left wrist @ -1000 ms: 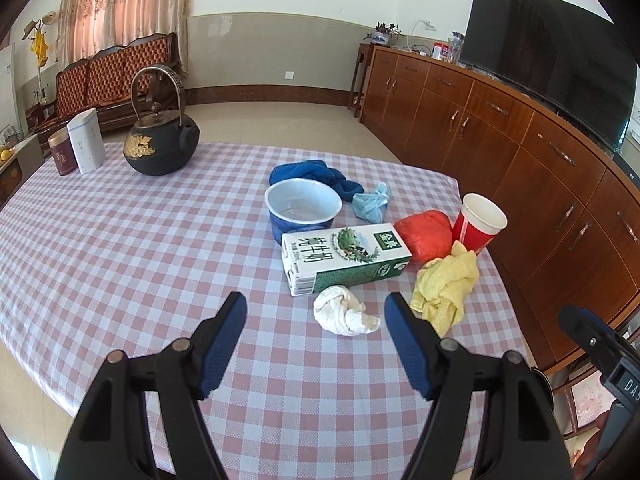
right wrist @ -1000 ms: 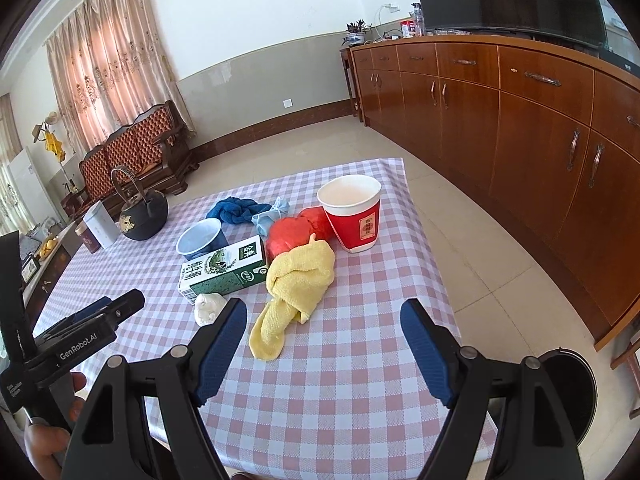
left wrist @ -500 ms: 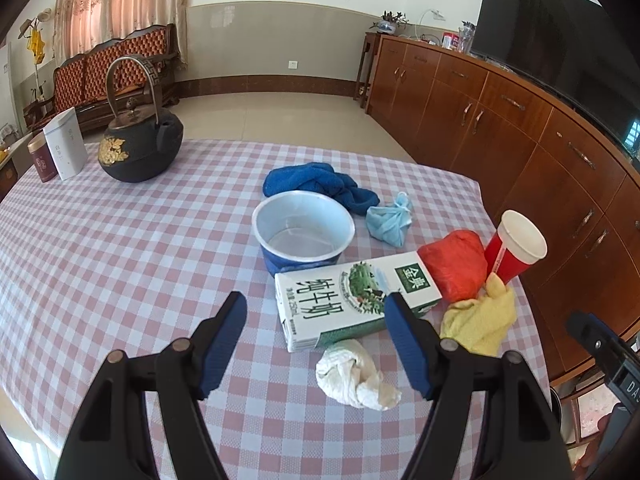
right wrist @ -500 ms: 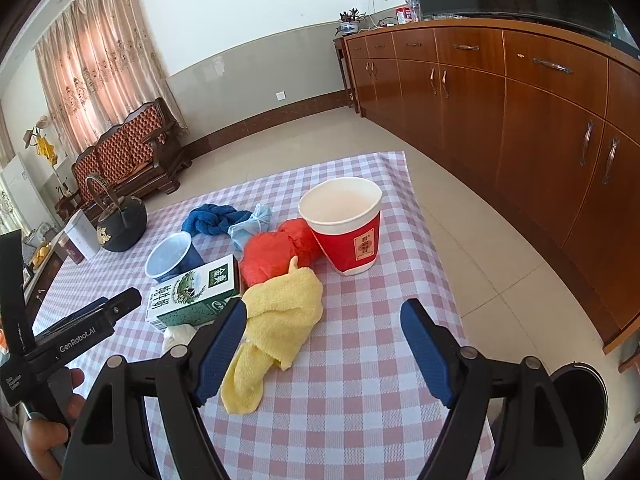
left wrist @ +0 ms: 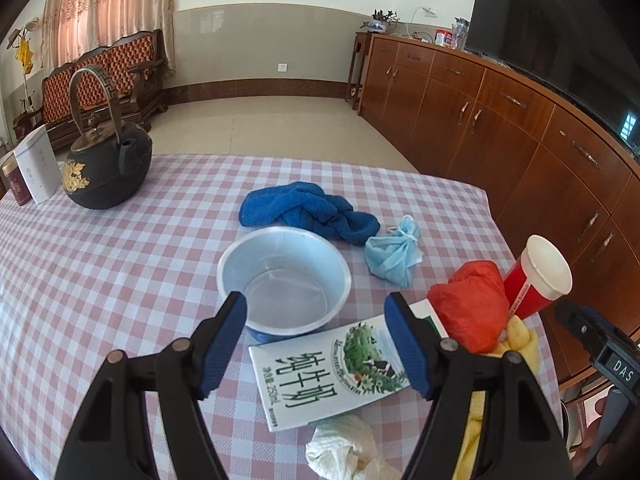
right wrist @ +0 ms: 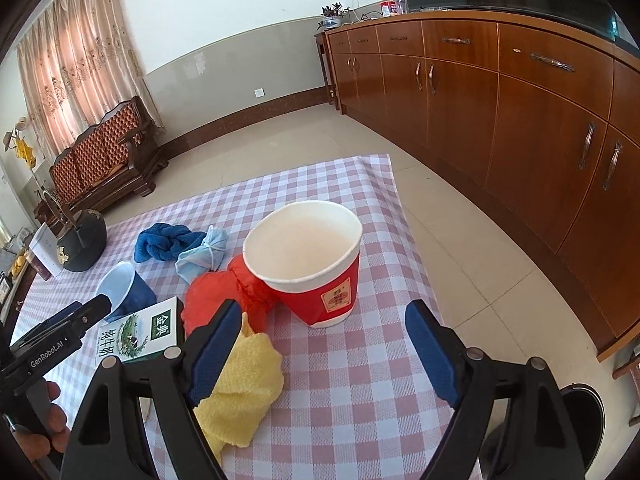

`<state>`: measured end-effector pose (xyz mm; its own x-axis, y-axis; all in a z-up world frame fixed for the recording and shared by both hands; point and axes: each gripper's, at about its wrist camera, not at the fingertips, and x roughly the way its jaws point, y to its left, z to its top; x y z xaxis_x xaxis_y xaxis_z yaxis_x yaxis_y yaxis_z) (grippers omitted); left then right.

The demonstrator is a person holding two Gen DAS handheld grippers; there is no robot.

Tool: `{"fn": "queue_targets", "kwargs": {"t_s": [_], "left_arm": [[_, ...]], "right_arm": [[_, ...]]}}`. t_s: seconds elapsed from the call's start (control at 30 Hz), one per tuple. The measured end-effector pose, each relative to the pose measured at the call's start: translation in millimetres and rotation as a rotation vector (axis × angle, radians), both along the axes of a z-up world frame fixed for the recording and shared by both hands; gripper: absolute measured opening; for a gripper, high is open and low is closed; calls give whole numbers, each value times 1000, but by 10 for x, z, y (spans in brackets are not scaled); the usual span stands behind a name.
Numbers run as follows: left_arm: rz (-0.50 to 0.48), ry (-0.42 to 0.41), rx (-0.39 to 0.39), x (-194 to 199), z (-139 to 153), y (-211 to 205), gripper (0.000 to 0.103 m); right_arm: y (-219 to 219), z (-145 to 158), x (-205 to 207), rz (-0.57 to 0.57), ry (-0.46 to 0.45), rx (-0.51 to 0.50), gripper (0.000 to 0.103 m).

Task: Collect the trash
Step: 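Move both tools back to the table toward the remaining items, then grasp the red-and-white paper cup with the right gripper while the left grasps the white bowl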

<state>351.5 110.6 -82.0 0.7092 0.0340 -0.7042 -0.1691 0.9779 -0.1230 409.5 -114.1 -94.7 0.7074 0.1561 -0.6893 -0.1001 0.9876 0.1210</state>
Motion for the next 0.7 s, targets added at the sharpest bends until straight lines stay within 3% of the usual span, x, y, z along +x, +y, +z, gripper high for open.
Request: {"fn": "queue_targets", "kwargs": {"t_s": [0.2, 0.3, 0.37, 0.43, 0.57, 0.7], "left_arm": [[-15, 27, 45, 170, -113, -86, 71], [-13, 45, 44, 221, -184, -88, 60], [-18, 58, 42, 255, -232, -81, 46], [-20, 53, 71, 275, -245, -111, 37], [-36, 77, 52, 327, -291, -105, 15], [-36, 65, 46, 312, -298, -100, 15]], "right_arm": [[13, -98, 183, -2, 5, -9, 88], [46, -155, 271, 0, 13, -14, 89], [58, -195, 327, -4, 18, -21, 89], [63, -234, 374, -9, 23, -22, 89], [90, -304, 472, -6, 38, -26, 89], [128, -349, 555, -2, 46, -22, 89]]}}
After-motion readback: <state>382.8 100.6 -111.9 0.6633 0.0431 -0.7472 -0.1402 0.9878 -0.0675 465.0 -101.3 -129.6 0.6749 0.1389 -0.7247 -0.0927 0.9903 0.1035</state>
